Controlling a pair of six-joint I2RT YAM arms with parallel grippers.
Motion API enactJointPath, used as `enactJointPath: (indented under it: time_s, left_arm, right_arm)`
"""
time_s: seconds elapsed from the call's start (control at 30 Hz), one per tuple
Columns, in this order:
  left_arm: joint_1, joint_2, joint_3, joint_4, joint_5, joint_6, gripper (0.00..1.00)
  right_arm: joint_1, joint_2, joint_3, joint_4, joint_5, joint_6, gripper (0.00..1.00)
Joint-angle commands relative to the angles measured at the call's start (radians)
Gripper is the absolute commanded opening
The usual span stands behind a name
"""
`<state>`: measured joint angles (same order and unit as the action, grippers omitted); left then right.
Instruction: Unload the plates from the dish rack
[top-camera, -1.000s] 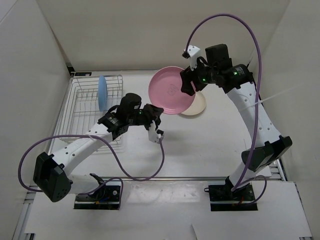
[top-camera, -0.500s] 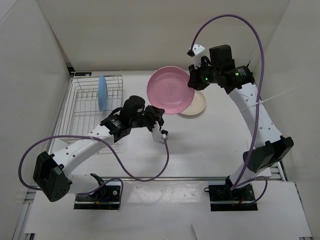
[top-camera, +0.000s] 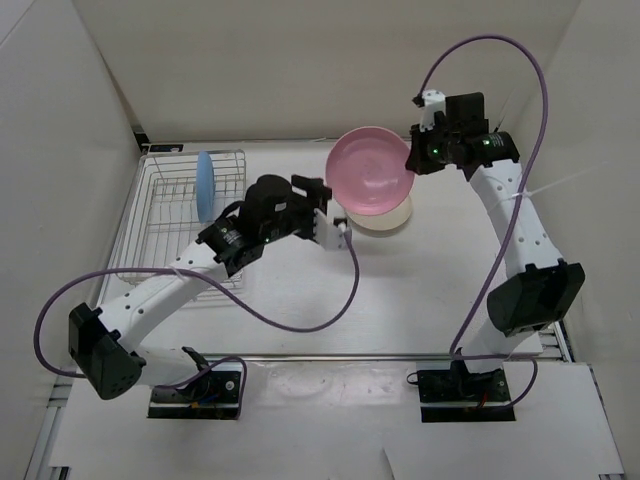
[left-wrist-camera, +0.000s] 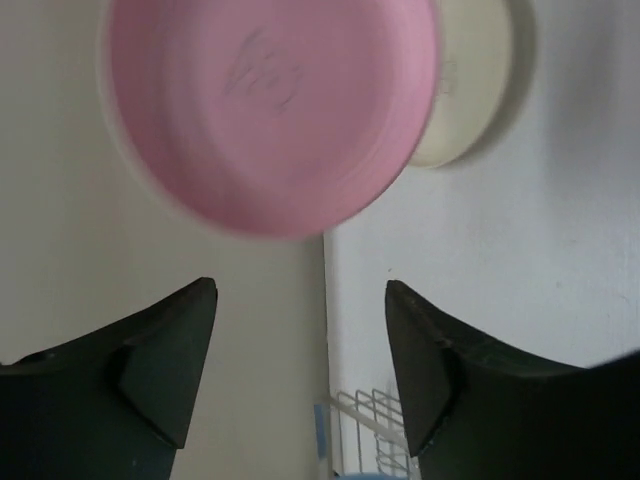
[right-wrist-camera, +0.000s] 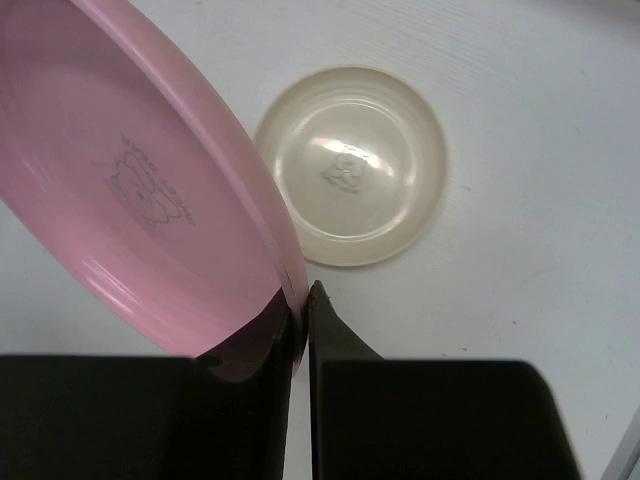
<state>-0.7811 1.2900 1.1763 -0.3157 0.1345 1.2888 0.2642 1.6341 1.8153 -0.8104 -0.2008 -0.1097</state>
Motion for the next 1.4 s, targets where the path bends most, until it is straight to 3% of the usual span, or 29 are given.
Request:
enactJointPath:
  time_s: [0.0, 0.07, 0.2, 0.23, 0.33, 0.43, 0.63, 0.73, 0.93, 1.37]
  left_arm:
    - [-0.001, 0.012, 0.200, -0.015, -0.209, -0.258, 0.81]
    - [0.026, 0.038, 0.307, -0.083, -0.287, -0.340, 0.87]
    - [0.197, 0.203, 0.662, -0.337, -0.453, -0.679, 1.00]
    - [0.242, 0.238, 0.835, -0.505, -0.454, -0.738, 1.00]
    - [0.417, 0.316, 1.043, -0.711, -0.358, -0.936, 1.00]
    - [0.567, 0.270, 0.976, -0.819, -0.197, -1.054, 1.00]
    - [0.880, 0.109, 0.670, -0.714, 0.160, -1.169, 1.00]
    - [0.969, 0.052, 0.574, -0.648, 0.269, -1.200, 1.00]
    - [0.984, -0.063, 0.470, -0.589, 0.283, -1.237, 1.00]
    - [0.984, -0.130, 0.530, -0.672, 0.312, -1.264, 1.00]
  right_arm:
    - [-0.095, 0.064, -0.008, 0.088, -0.009, 0.116, 0.00]
    - [-0.150, 0.125, 0.015, 0.097, -0.043, 0.145, 0.00]
    - [-0.197, 0.223, 0.055, 0.097, -0.074, 0.176, 0.00]
    - [-0.197, 0.255, 0.067, 0.097, -0.074, 0.176, 0.00]
    - [-0.221, 0.311, 0.078, 0.097, -0.113, 0.191, 0.00]
    - [-0.233, 0.363, 0.111, 0.097, -0.155, 0.209, 0.00]
    - [-0.223, 0.417, 0.131, 0.097, -0.134, 0.200, 0.00]
    - [-0.223, 0.438, 0.122, 0.097, -0.121, 0.182, 0.00]
    - [-0.214, 0.487, 0.124, 0.119, -0.111, 0.182, 0.00]
    - [-0.204, 0.592, 0.176, 0.119, -0.092, 0.173, 0.00]
